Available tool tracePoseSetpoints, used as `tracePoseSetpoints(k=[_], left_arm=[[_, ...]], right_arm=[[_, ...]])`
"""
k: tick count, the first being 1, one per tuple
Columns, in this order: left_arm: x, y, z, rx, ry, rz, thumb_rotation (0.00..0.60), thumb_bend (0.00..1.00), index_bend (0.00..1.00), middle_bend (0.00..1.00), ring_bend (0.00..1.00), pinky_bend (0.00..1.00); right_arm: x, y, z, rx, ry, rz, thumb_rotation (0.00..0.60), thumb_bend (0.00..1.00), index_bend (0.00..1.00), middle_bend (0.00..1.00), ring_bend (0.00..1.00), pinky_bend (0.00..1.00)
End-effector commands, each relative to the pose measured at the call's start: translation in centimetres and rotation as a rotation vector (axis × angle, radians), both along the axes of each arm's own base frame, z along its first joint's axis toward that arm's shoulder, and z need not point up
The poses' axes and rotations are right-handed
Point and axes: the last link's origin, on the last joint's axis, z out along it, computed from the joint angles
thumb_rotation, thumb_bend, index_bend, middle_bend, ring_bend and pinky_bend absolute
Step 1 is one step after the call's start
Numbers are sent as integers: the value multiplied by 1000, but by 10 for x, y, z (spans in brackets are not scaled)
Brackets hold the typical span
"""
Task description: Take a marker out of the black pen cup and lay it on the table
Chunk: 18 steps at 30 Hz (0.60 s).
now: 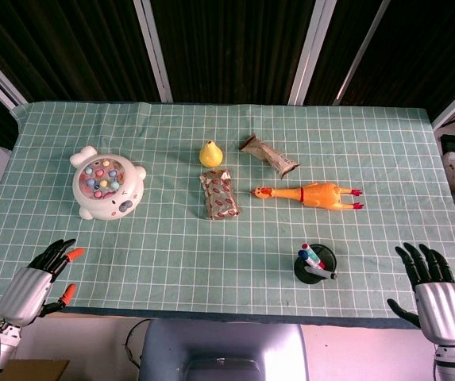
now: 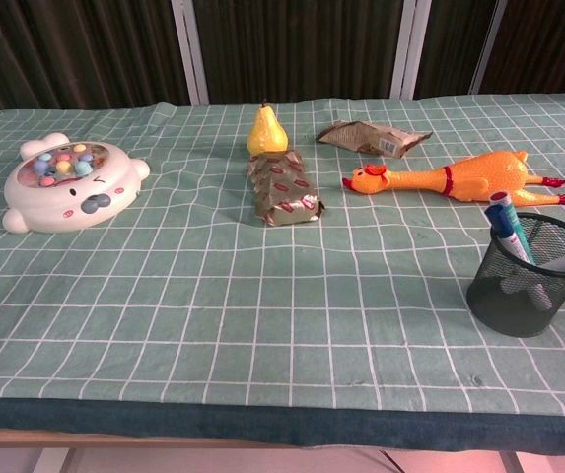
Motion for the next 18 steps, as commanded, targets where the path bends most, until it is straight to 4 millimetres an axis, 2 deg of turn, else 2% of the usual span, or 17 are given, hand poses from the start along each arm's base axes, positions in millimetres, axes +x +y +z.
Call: tracePoseSetpoints(k=[1,7,8,10,13,15,18], left_arm=[[0,0,0,2,0,1,600,449,184,50,1,217],[1,-3,2,8,-2,-4,600,450,184,50,1,217],[0,-2,3,8,-3,-3,600,450,184,50,1,217],[0,-2,3,7,-3,0,600,450,184,50,0,217],[-1,-3,5,10,-7,9,600,449,184,50,0,218],[0,-5,6,19,-10,2,600,449,184,50,1,218],[1,-6,7,21,-12,-2,600,449,184,51,0,218]], right_arm=[[1,-2,-1,3,-7,12,600,146,244,225,117,235],[0,-5,-3,0,-19,35,600,151,279,228,150,238],[1,-5,-3,-1,-16,47,600,151,301,255,205,263],[3,-6,-4,-2,-7,65,600,151,342,370,373,384],[4,-10,-6,13,19,90,600,151,429,645,686,649],[4,-13,-10,36,37,94,600,151,479,783,841,771],[5,-20,-14,72,61,100,600,151,534,902,964,901]])
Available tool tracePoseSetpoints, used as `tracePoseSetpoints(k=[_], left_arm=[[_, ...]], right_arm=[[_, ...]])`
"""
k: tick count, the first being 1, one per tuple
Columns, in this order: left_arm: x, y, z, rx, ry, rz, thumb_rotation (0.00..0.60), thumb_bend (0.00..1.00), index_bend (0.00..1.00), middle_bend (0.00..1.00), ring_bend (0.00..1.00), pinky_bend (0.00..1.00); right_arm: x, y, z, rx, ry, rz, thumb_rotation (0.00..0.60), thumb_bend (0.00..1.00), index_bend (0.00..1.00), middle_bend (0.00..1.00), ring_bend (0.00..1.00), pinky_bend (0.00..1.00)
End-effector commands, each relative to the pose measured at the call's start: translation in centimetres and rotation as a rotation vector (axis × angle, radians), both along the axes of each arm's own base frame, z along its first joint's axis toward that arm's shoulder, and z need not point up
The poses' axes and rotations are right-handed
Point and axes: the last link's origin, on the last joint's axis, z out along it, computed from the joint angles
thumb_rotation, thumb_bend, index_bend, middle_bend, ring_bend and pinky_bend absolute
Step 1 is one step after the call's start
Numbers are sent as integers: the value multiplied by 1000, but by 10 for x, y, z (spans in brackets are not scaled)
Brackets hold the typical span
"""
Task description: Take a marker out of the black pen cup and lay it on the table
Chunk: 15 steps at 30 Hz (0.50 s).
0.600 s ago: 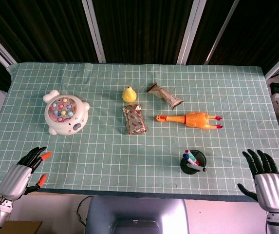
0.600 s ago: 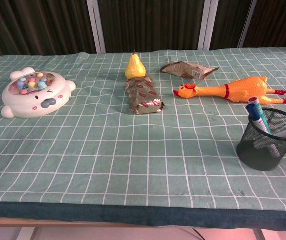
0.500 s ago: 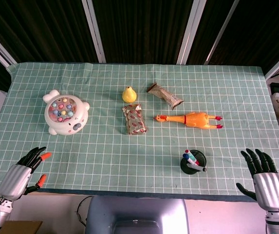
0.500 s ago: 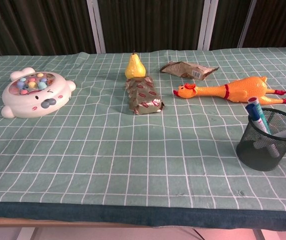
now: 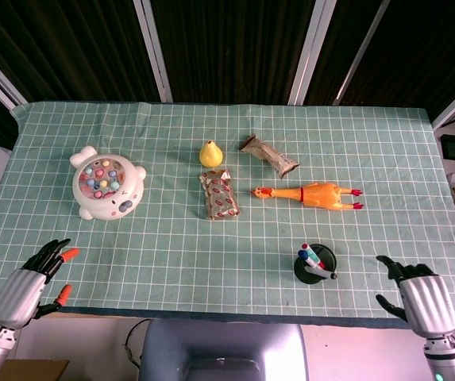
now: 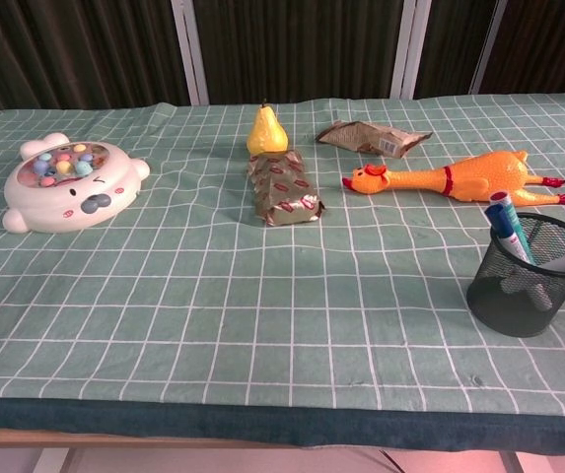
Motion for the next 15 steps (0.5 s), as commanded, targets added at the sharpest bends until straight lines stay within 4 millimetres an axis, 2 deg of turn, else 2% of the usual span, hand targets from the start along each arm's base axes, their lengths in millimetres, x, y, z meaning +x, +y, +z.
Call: tracePoseSetpoints(k=[1,5,10,15], left_arm=[[0,-1,0,-2,1,-2,600,449,184,50,0,218],[0,-1,-2,-13,7,-2,600,449,184,50,0,218],[0,0,-2,-8,7,1,600,450,184,51,0,217],[0,1,-2,-11,7,4,600,449,184,51,1,217]], right_arm=[[2,-8,-5,33,32,16,600,152,552,935,988,941],[5,-24,-12,68,58,36,600,185,584,998,1000,999],[10,-41,-21,108,41,65,600,298,598,1000,1000,1000],[13,-51,-34,160,34,76,600,341,598,1000,1000,1000]])
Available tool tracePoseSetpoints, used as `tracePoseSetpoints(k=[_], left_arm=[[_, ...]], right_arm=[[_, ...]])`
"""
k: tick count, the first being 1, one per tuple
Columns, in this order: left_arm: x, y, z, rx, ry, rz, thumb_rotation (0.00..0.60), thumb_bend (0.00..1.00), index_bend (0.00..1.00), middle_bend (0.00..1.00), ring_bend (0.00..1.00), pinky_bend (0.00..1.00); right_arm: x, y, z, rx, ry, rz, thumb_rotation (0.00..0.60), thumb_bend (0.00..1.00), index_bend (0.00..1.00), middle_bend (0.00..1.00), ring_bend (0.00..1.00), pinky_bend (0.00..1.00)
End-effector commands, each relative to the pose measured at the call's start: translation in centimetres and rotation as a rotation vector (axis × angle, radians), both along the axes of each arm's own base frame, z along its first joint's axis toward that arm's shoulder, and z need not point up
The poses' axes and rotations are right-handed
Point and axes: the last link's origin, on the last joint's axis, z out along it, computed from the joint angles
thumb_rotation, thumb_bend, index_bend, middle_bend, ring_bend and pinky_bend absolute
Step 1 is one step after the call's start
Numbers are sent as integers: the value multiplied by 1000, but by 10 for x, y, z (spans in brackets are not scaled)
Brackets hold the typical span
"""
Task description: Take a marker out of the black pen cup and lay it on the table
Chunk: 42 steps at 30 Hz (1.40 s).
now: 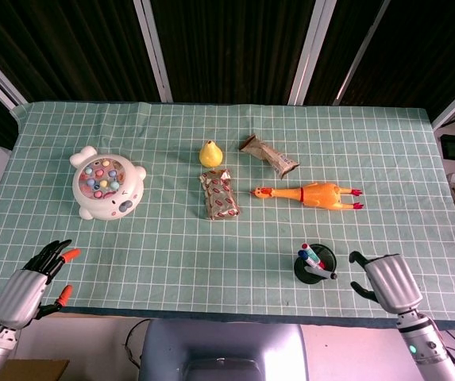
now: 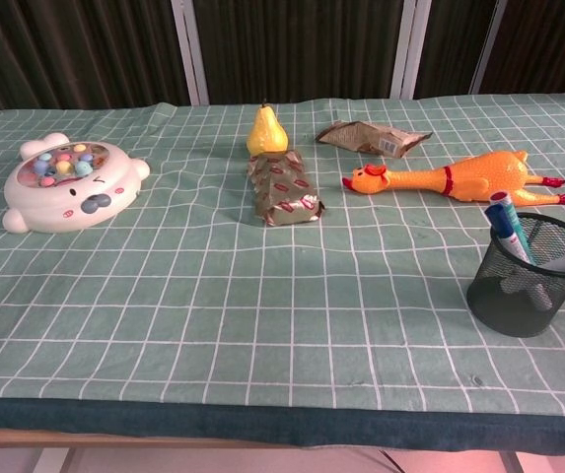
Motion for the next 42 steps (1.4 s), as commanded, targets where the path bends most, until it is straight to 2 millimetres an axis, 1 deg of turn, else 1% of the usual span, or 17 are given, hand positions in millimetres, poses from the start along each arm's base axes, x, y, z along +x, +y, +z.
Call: tracePoseSetpoints(k=[1,5,9,24,34,39,42], left_arm=[[0,0,0,-2,0,0,600,449,184,51,1,217],[0,0,0,-5,0,1,600,448,184,51,1,217],[0,0,0,-3,-1,1,600,448,184,51,0,217],[0,0,-1,-8,1,-5,600,449,184,53,1,217],[0,-1,-1,-10,0,-7,600,449,184,53,0,217],[0,-1,-1,-10,0,-9,600,449,184,54,0,218],[1,-1,-1,-11,0,-11,600,449,184,54,0,218]], right_arm=[[2,-6,-8,27,-11,6,600,353,598,1000,1000,1000],[5,-11,-15,53,-24,20,600,406,600,1000,1000,1000],[7,-15,-19,67,-34,30,600,434,603,1000,1000,1000],[10,-17,-31,141,-76,38,600,437,609,1000,1000,1000],[10,-20,-40,183,-108,44,600,486,627,1000,1000,1000],[9,-20,-41,186,-114,47,600,508,635,1000,1000,1000],[10,-21,-41,184,-122,50,600,538,642,1000,1000,1000]])
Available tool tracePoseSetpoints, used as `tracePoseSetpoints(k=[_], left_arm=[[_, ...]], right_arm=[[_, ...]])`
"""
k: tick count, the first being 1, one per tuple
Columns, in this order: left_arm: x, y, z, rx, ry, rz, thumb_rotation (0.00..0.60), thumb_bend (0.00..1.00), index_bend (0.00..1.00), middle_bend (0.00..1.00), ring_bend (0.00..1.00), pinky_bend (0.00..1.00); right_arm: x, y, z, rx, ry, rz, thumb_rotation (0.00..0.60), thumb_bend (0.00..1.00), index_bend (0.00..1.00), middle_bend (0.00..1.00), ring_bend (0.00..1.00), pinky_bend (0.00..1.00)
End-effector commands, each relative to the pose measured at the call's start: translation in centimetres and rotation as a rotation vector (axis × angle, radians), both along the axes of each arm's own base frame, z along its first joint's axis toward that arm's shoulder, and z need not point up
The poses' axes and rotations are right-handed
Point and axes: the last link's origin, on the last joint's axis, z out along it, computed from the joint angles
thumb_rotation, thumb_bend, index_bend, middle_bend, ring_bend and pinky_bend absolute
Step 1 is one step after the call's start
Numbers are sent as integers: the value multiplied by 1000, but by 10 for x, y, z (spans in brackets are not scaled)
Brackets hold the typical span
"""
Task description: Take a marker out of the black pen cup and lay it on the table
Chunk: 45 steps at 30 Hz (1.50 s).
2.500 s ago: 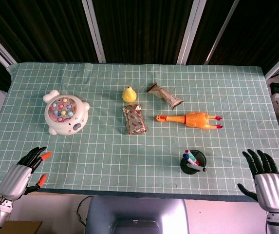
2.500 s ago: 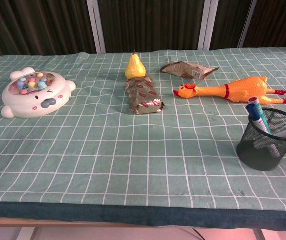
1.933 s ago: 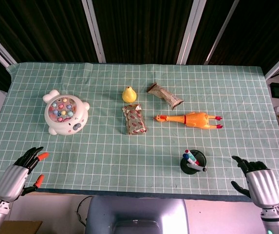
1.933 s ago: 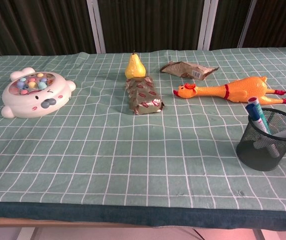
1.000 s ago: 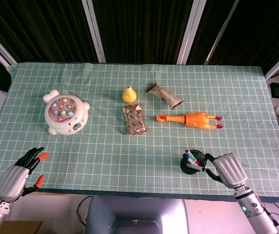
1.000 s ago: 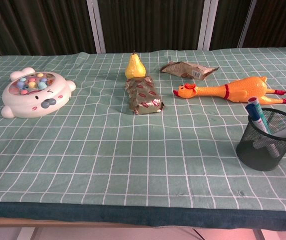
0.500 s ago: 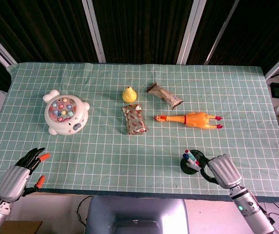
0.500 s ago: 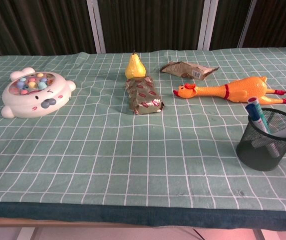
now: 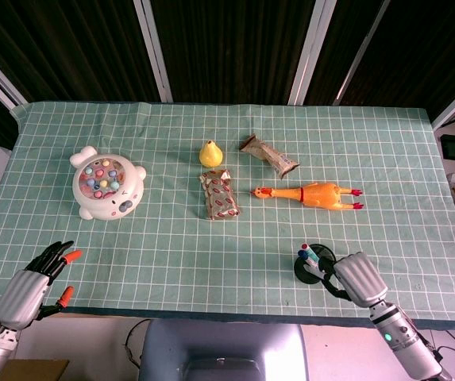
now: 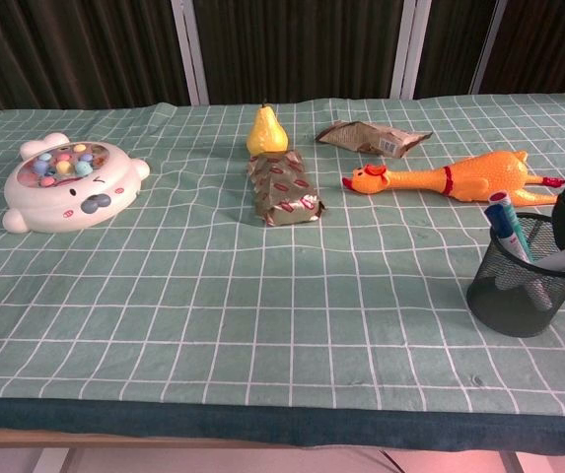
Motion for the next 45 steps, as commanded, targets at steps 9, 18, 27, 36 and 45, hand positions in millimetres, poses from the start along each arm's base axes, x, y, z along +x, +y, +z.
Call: tracePoseSetpoints(k=[9,18,27,36,45], left_arm=[[0,0,-1,-3,2,-2,600,449,184,56,1,217],[1,-1,-1,-3,1,-5,600,449,184,56,1,217],[2,-2,-1,-5,1,-10,600,449,184,57,1,218],[2,-2,-1,-3,-1,-11,600,449,184,56,1,217],[1,-2,0,-2,-1,-10,600,449,184,56,0,217]], right_arm=[[0,0,2,-14,-34,6,600,753,710,1000,1000,1000],[18,4,19,-85,-107,79,600,873,766,1000,1000,1000],[68,10,44,-162,-230,194,600,890,794,1000,1000,1000],[84,-37,16,-175,-92,193,600,889,797,1000,1000,1000],[76,-102,-41,-205,173,146,600,890,798,1000,1000,1000]])
